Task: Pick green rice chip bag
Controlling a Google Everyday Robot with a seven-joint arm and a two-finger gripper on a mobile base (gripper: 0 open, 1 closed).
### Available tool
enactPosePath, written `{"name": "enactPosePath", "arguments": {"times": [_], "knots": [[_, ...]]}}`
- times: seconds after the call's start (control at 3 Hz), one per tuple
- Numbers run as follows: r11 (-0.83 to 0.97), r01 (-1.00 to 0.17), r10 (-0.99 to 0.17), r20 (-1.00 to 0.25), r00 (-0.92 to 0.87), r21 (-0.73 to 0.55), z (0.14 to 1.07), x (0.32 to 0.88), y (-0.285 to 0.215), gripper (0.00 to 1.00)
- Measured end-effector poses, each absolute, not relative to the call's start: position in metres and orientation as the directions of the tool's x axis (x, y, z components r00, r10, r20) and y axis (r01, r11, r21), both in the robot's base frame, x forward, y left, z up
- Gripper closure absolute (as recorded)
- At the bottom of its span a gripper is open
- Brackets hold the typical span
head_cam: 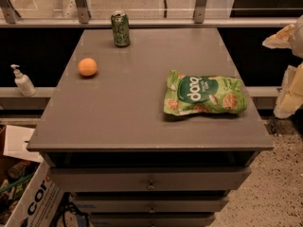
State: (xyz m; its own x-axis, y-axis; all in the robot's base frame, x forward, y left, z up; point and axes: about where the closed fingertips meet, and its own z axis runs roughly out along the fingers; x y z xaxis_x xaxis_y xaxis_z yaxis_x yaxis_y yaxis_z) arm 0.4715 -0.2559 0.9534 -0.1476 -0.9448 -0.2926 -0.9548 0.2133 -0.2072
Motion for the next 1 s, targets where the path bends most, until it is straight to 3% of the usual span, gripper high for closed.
{"name": "enactPosePath", "arguments": {"times": [1.0], "knots": [[0.12,-0.977,-0.943,-0.328,-0.056,-0.176,0.863,0.487,-0.321,0.0]]}}
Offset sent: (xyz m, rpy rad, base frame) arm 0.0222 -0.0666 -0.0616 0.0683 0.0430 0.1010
